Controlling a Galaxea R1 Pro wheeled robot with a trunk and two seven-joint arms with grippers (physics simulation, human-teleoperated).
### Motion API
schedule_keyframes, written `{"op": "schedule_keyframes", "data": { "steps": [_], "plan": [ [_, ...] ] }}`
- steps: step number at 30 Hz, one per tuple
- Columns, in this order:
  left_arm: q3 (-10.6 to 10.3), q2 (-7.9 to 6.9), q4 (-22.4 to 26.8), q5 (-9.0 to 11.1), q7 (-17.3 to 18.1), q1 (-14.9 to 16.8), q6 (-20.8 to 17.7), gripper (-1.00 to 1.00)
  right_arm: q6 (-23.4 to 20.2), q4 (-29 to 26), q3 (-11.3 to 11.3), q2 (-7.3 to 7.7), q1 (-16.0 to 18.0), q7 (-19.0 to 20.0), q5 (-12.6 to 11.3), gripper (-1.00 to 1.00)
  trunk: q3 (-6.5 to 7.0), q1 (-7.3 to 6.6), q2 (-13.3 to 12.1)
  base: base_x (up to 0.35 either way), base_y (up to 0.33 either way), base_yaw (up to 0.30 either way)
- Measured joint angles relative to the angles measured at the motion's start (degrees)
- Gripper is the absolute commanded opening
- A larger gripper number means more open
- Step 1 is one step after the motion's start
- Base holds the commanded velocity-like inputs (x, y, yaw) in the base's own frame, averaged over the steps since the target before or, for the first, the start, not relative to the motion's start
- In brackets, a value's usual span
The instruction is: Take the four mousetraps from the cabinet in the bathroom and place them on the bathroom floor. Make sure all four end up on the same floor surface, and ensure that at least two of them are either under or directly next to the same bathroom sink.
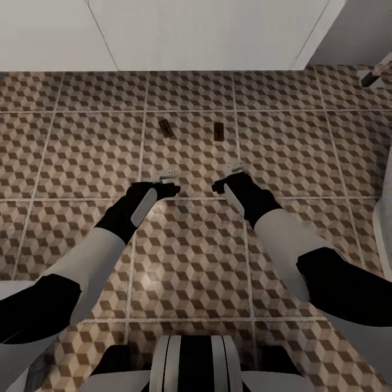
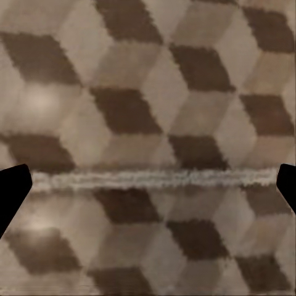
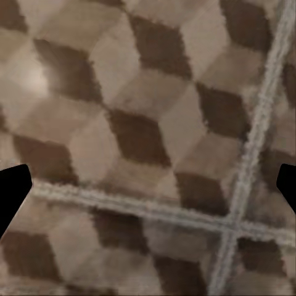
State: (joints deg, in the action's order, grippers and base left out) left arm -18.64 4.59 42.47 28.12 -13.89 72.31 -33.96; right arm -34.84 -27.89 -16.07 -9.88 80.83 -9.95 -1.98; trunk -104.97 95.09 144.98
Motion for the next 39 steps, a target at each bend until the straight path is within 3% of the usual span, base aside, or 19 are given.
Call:
{"op": "schedule_keyframes", "data": {
  "steps": [11, 25, 35, 39],
  "plan": [
    [0.0, -0.05, 0.0, 0.0, 0.0, 0.0, 0.0, 1.0, 0.0, 0.0, 0.0, 0.02, 0.0, 0.0, 0.0, 1.0, 0.0, -0.02, 0.0, -0.211, 0.0, 0.0],
    [-0.1, -0.08, 0.2, 0.0, 0.0, 0.0, -0.1, 1.0, 0.1, 0.0, -0.1, 0.25, 0.0, 0.0, 0.0, 1.0, 0.0, -0.03, 0.0, -0.018, 0.0, 0.0],
    [-1.6, -0.07, 0.1, 0.0, -0.1, 0.0, -0.1, 1.0, 0.1, 0.1, -0.1, 0.33, 0.0, 0.0, 0.0, 1.0, 0.0, -0.03, 0.0, 0.0, 0.0, 0.0],
    [-1.7, -0.07, 0.1, 0.0, -0.2, 0.0, -0.1, 1.0, 0.1, 0.1, -0.1, 0.34, 0.0, 0.0, 0.0, 1.0, 0.88, -0.14, -0.1, 0.0, 0.0, 0.0]
  ]
}}
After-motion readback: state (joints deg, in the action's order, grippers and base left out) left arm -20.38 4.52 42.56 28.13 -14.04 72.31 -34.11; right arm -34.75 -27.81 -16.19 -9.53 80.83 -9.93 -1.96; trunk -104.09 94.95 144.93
